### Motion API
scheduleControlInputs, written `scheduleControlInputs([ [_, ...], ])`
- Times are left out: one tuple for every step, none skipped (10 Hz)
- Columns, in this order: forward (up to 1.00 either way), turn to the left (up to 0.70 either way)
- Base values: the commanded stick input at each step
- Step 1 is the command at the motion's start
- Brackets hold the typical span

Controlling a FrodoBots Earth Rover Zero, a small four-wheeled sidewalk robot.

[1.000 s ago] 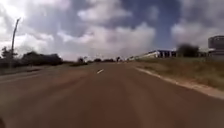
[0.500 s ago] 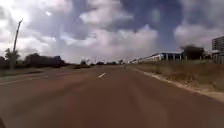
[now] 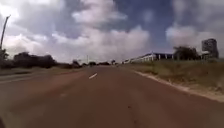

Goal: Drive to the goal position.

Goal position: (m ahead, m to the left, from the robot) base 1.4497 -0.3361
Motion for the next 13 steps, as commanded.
scheduleControlInputs([
  [1.0, 0.0],
  [1.0, 0.0],
  [1.0, 0.0],
  [1.0, 0.0],
  [1.0, 0.0],
  [1.0, 0.0],
  [1.0, 0.0],
  [1.0, 0.0],
  [1.0, 0.0],
  [1.0, 0.0],
  [1.0, 0.0],
  [1.0, 0.0],
  [1.0, 0.0],
])
